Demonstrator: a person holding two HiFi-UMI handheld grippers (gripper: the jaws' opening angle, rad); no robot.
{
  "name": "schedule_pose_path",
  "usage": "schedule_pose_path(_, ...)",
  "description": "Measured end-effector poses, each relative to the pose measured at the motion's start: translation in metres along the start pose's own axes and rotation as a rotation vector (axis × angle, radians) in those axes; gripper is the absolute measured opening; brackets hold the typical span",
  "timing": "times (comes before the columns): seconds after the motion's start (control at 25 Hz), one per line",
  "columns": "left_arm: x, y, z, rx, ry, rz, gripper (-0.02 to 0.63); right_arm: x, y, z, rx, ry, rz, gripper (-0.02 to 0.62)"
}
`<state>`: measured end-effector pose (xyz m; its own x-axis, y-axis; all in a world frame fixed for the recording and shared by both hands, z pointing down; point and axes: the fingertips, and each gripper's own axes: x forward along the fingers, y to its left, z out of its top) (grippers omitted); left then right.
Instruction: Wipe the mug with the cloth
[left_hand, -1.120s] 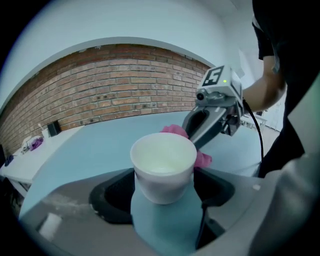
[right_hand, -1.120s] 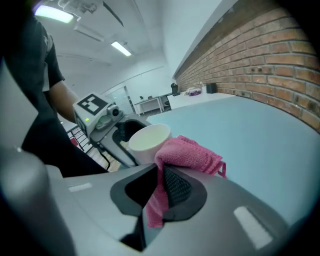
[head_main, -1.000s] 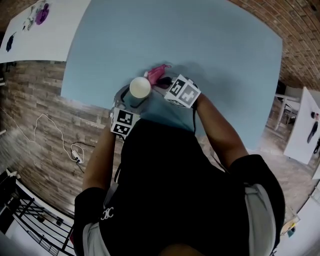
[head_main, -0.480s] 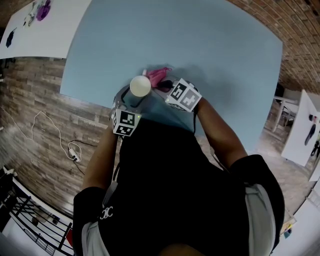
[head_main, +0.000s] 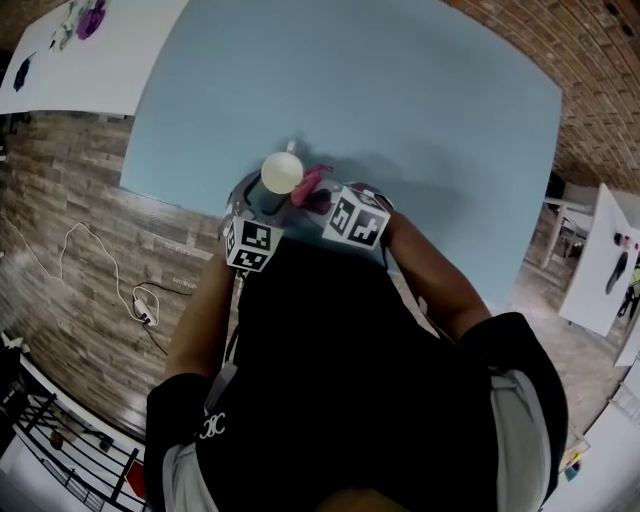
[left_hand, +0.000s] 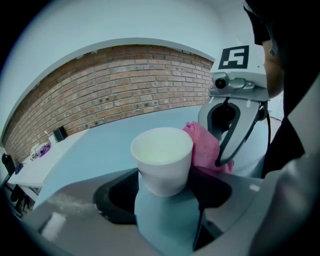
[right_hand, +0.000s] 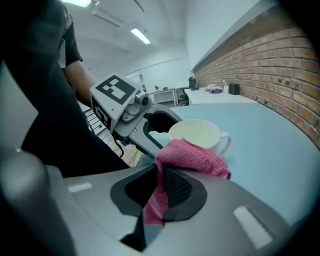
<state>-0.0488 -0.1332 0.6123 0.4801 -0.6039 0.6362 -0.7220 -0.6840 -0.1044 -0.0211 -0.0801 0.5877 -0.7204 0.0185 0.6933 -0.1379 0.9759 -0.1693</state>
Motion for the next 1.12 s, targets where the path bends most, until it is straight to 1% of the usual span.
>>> schedule_pose_path(0.08,0.001,0.0,0.0,-0.001,-0.005,-0.001,0.339,-0.005,-0.014,-0.008,0.03,-0.002,-0.034,0.041)
schedule_pose_path(0.16,0.001,0.001,0.001,-0.003,-0.011,-0.002,0.339,-0.013,-0.033,-0.009,0.097,-0.024,-0.094,0.041)
schedule_pose_path(0.24,0.001,0.002,0.001,-0.005,-0.018,-0.003,0.339,-0.018,-0.053,-0.007,0.171,-0.068,-0.167,0.041)
schedule_pose_path(0.36,0.001,0.0,-0.001,-0.018,-0.021,-0.004,0.342,-0.028,-0.077,-0.007,0.251,-0.132,-0.284,0.041)
schedule_pose_path(0.44,-0.001,-0.001,-0.003,-0.046,-0.025,-0.004,0.325,-0.04,-0.087,-0.007,0.3,-0.188,-0.352,0.041)
schedule_pose_path(0.52,-0.011,0.002,-0.004,-0.074,-0.035,0.018,0.301,-0.055,-0.091,-0.008,0.338,-0.254,-0.398,0.041)
schedule_pose_path(0.56,-0.019,0.008,-0.005,-0.09,-0.04,0.047,0.293,-0.063,-0.091,-0.008,0.349,-0.289,-0.41,0.041)
schedule_pose_path(0.6,-0.029,0.016,-0.008,-0.117,-0.044,0.089,0.237,-0.07,-0.089,-0.009,0.358,-0.325,-0.415,0.041)
schedule_pose_path(0.64,-0.039,0.024,-0.013,-0.158,-0.045,0.135,0.164,-0.076,-0.086,-0.009,0.367,-0.358,-0.415,0.041)
schedule_pose_path(0.68,-0.048,0.032,-0.02,-0.21,-0.04,0.169,0.062,-0.081,-0.083,-0.011,0.376,-0.383,-0.417,0.041)
schedule_pose_path(0.72,-0.055,0.036,-0.028,-0.264,-0.031,0.182,0.005,-0.086,-0.08,-0.012,0.385,-0.401,-0.422,0.041)
schedule_pose_path(0.8,-0.066,0.04,-0.041,-0.354,-0.019,0.173,0.005,-0.092,-0.074,-0.014,0.394,-0.424,-0.436,0.041)
schedule_pose_path(0.88,-0.075,0.042,-0.047,-0.394,-0.028,0.178,0.005,-0.093,-0.068,-0.012,0.385,-0.437,-0.444,0.041)
schedule_pose_path(1.04,-0.085,0.045,-0.041,-0.398,-0.059,0.195,0.006,-0.086,-0.059,-0.007,0.344,-0.439,-0.435,0.041)
schedule_pose_path(1.12,-0.084,0.044,-0.038,-0.398,-0.057,0.2,0.006,-0.084,-0.056,-0.008,0.34,-0.436,-0.429,0.041)
